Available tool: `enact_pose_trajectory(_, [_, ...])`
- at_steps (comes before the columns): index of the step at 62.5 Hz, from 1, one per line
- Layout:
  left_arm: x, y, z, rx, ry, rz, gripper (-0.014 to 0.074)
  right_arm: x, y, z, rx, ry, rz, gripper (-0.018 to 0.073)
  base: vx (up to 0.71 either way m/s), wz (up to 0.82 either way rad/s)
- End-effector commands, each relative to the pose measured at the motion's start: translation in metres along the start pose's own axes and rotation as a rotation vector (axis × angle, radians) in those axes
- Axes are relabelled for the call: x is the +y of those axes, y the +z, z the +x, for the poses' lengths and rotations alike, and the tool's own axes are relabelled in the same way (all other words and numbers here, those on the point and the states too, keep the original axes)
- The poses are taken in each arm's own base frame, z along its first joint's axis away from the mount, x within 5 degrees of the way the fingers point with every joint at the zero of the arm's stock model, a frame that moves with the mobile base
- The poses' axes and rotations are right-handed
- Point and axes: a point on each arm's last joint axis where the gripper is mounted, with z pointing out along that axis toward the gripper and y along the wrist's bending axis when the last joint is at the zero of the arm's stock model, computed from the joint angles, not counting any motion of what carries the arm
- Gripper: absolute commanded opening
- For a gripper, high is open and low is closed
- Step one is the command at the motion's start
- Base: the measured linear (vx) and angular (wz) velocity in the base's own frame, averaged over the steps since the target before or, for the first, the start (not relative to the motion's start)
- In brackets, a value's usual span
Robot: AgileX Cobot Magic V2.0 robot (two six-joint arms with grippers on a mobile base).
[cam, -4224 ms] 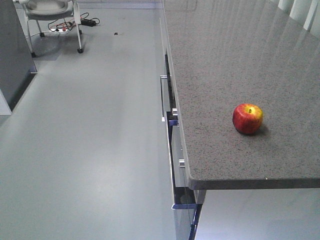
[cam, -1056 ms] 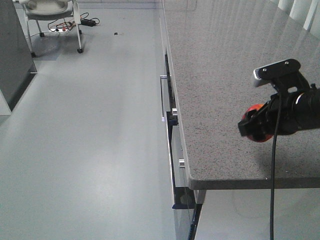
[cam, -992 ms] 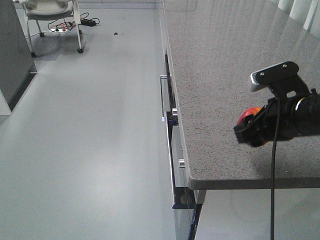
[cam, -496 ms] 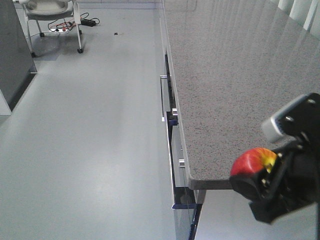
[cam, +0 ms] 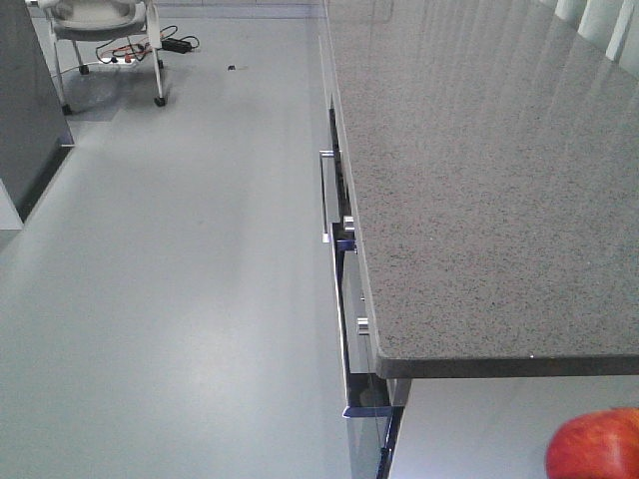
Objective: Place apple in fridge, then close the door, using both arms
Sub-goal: 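Lift the apple off the counter and pull the right arm back, then drive away from the counter toward the open refrigerator holding the apple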
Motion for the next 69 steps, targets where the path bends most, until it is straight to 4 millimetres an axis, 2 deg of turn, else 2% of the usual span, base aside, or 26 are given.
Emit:
enact_pose_trajectory(1, [0.000,-0.001,0.000,-0.065,-0.009,0.004,-0.0006,0.005,-0.017,-0.004,-0.102,-0.001,-0.002,0.0356,0.00,0.00])
enact_pose_trajectory(20, [0.000,-0.001,0.000,-0.065,-0.009,0.004,-0.0006,0.013,-0.042,0.010,-0.202,-0.034,0.009,0.0356,0.00,0.00])
enact_pose_trajectory(69, [0.000,-0.001,0.000,-0.065,-0.009,0.004,-0.0006,0.015,-0.041,0.015,-0.158,-0.037,-0.005,0.0356,0.00,0.00])
